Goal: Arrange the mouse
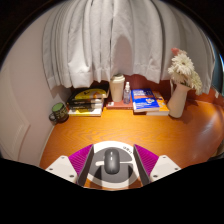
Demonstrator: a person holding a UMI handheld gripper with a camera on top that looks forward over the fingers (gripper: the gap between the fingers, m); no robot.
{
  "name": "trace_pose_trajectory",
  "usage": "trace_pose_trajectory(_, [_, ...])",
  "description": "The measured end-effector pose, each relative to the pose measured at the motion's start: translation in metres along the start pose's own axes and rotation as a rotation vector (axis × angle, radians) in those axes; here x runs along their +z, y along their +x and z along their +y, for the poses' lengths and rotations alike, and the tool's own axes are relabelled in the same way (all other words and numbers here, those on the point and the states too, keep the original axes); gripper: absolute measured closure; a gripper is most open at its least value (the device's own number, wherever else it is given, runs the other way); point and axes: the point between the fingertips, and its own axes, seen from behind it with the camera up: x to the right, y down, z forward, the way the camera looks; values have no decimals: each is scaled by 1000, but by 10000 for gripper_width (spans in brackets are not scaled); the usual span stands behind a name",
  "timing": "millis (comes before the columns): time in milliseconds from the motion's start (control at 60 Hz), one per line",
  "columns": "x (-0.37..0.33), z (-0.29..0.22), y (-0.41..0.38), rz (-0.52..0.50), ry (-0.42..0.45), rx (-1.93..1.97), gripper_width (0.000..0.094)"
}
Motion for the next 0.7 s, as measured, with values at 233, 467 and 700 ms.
trace_pose_trajectory(233, [-88,-44,5,-18,133,-5,157])
trace_pose_trajectory(467, [-127,-64,21,-19,210,2,157])
trace_pose_trajectory(700, [-136,-51,27,-12,198,1,160])
